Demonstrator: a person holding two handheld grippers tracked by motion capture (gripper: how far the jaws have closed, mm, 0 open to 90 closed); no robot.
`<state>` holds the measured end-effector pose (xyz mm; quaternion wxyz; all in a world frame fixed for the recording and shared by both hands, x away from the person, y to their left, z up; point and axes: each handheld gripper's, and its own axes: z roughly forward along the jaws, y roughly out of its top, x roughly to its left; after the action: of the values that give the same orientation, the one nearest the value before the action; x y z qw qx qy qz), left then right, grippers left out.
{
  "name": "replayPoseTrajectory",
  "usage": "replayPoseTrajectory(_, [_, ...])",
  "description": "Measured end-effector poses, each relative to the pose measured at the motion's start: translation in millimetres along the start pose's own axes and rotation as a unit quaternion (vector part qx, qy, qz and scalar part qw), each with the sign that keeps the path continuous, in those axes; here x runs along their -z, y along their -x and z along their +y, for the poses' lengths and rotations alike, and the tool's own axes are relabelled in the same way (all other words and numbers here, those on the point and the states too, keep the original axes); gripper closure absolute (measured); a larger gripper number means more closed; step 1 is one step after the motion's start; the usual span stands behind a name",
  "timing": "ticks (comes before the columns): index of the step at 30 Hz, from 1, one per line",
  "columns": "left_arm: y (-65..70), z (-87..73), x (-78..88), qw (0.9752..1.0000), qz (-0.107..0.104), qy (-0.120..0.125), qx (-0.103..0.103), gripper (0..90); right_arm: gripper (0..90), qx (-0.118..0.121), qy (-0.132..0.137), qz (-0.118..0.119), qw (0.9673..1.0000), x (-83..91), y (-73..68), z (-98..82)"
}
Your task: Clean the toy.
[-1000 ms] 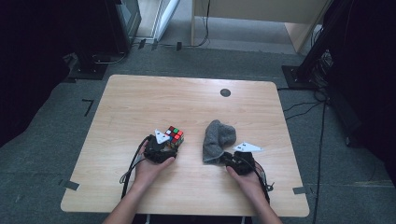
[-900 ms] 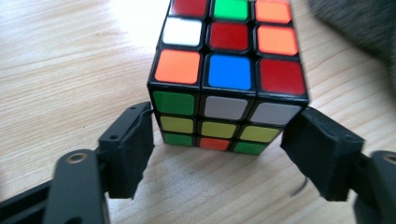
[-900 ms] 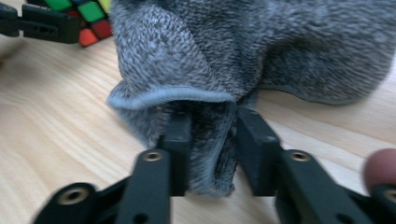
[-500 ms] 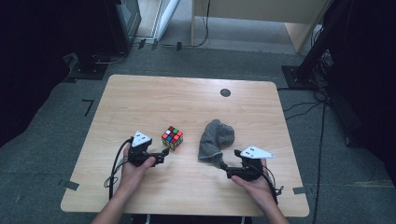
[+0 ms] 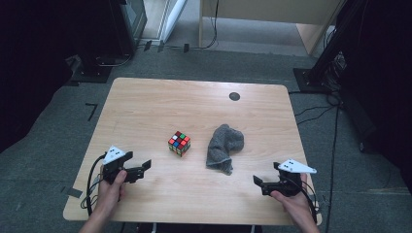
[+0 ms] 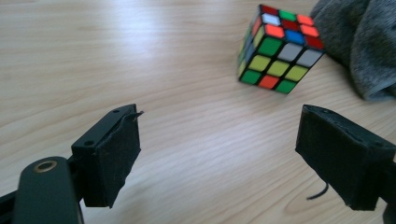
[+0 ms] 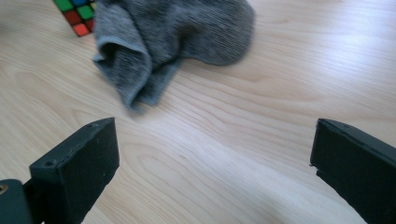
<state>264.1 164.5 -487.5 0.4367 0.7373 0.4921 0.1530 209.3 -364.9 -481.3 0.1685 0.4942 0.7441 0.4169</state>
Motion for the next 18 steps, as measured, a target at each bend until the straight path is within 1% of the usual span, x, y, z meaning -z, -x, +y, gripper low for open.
replayPoseTrajectory(3, [-9.0, -8.2, 7.8, 0.9999, 0.011, -0.004, 0.006, 14.2, 0.0, 0.000, -0.008, -0.022, 0.9997, 5.7, 8.9, -7.9])
replayPoseTrajectory(5, [-14.0, -13.3, 12.3, 0.9998, 0.018, -0.006, 0.006, 14.2, 0.1, -0.003, -0.011, -0.038, 0.9992, 9.2, 14.6, -13.0])
replayPoseTrajectory(7, [-18.3, -18.1, 16.7, 0.9997, 0.020, -0.011, 0.003, 14.2, 0.1, -0.006, -0.010, -0.058, 0.9982, 13.4, 20.4, -17.4])
replayPoseTrajectory(9, [-21.8, -22.8, 20.5, 0.9992, 0.033, -0.020, -0.004, 14.3, 0.0, -0.010, -0.012, -0.070, 0.9974, 18.3, 27.4, -20.8])
replayPoseTrajectory(10, [-23.9, -25.4, 22.7, 0.9991, 0.036, -0.021, -0.004, 14.3, 0.0, -0.011, -0.013, -0.076, 0.9970, 20.8, 31.1, -22.7])
replayPoseTrajectory(12, [-29.0, -30.1, 26.7, 0.9989, 0.040, -0.025, 0.000, 14.3, 0.1, -0.020, -0.018, -0.081, 0.9964, 25.4, 39.1, -26.9])
replayPoseTrajectory(14, [-33.7, -33.6, 30.3, 0.9984, 0.049, -0.028, 0.003, 14.3, 0.1, -0.035, -0.025, -0.087, 0.9953, 29.0, 47.9, -32.9])
replayPoseTrajectory(15, [-35.5, -34.7, 31.9, 0.9980, 0.055, -0.029, 0.004, 14.3, 0.1, -0.039, -0.027, -0.091, 0.9947, 29.9, 50.3, -35.2])
replayPoseTrajectory(16, [-36.5, -35.7, 33.3, 0.9973, 0.067, -0.032, 0.002, 14.3, 0.1, -0.044, -0.030, -0.095, 0.9940, 30.6, 52.8, -38.3])
replayPoseTrajectory(17, [-36.9, -36.6, 33.9, 0.9960, 0.082, -0.036, -0.003, 14.3, 0.1, -0.047, -0.036, -0.104, 0.9928, 30.8, 54.6, -41.2])
replayPoseTrajectory(18, [-37.4, -37.4, 33.7, 0.9949, 0.092, -0.042, -0.007, 14.3, 0.3, -0.048, -0.041, -0.120, 0.9908, 30.4, 55.6, -44.2])
